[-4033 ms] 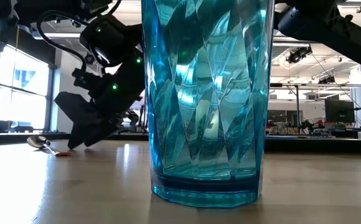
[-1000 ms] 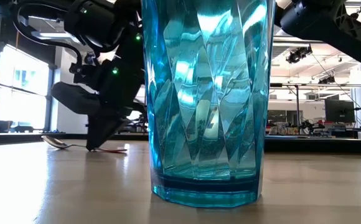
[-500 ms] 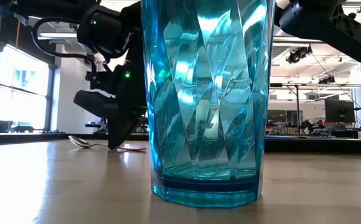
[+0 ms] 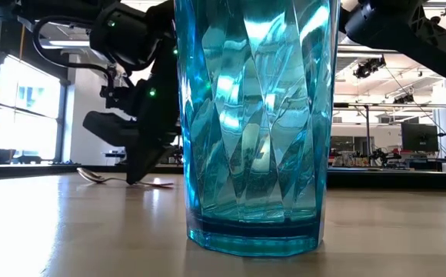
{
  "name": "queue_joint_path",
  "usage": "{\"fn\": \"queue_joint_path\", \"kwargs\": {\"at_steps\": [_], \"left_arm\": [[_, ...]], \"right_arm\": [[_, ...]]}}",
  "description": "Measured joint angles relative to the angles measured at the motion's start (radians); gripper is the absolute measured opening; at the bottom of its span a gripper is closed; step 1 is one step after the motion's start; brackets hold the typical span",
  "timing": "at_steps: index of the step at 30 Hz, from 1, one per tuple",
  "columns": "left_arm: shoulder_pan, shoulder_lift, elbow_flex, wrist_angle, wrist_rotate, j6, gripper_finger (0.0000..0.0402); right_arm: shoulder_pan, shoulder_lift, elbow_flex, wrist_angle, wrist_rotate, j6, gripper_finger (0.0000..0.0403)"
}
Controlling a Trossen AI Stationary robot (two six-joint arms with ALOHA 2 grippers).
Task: Pick and place plate/cup/fork/spoon on tray
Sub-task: Put the orange spoon on the green serving tray to the left of the blue plate
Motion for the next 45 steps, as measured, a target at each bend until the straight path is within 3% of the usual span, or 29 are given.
{"fn": "queue_joint_path", "kwargs": {"at_steps": [7,13,22,27,33,37,42,45], "left_arm": [[0.0,0.0,0.0,-0.005,0.0,0.0,0.0193],[0.0,0.0,0.0,-0.012,0.001,0.001,0.0193],[0.0,0.0,0.0,-0.017,0.002,0.016,0.0193],[0.001,-0.005,0.0,-0.033,0.0,0.039,0.0193],[0.001,-0.018,0.0,-0.038,-0.012,0.053,0.0193],[0.001,-0.018,0.005,-0.044,-0.018,0.052,0.0193],[0.001,-0.018,0.005,-0.048,-0.029,0.053,0.0193],[0.001,-0.018,0.005,-0.054,-0.031,0.059,0.0193]], "right_arm": [[0.0,-0.036,0.0,-0.08,0.004,-0.034,0.0003],[-0.003,-0.076,0.001,-0.125,0.088,-0.042,0.0003],[-0.02,-0.094,0.0,-0.33,0.134,0.024,0.0002],[-0.021,-0.107,0.0,-0.314,0.123,0.021,0.0001],[-0.025,-0.116,0.0,-0.199,0.01,-0.027,0.0001],[-0.041,-0.116,0.0,-0.141,-0.007,-0.056,0.0],[-0.053,-0.126,0.0,-0.216,0.023,-0.03,0.0],[-0.056,-0.161,0.0,-0.32,0.107,0.034,0.0]]}}
